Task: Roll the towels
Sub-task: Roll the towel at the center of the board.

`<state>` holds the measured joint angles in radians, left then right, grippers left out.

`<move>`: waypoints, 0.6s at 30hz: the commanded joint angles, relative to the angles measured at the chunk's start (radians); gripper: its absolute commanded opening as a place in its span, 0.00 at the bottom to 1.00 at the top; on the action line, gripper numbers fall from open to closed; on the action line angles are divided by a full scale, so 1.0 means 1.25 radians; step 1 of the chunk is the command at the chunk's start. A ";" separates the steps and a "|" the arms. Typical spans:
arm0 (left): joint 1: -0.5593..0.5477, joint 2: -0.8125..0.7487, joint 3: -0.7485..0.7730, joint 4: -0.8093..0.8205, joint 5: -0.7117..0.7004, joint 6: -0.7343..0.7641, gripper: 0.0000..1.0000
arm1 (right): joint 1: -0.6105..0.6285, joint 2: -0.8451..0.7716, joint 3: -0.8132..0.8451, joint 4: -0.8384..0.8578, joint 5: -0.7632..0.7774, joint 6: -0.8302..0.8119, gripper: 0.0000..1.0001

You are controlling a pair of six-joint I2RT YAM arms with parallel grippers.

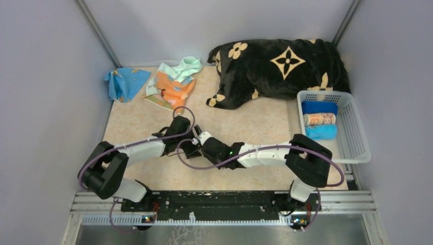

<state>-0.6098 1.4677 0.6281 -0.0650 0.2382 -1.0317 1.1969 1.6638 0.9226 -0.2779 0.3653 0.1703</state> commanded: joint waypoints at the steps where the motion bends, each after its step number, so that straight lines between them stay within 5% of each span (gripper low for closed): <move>1: 0.047 -0.073 -0.082 -0.025 -0.033 0.021 0.86 | -0.106 -0.033 -0.068 0.098 -0.375 0.008 0.31; 10: 0.058 -0.159 -0.165 0.127 0.083 -0.027 0.90 | -0.291 -0.017 -0.149 0.275 -0.761 0.098 0.32; 18: 0.055 -0.043 -0.166 0.264 0.145 -0.071 0.79 | -0.356 0.061 -0.195 0.386 -0.853 0.183 0.33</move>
<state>-0.5381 1.3563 0.4267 0.1642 0.3744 -1.0904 0.7551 1.6764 0.7261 0.1894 -0.6064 0.3435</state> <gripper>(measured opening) 0.833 0.330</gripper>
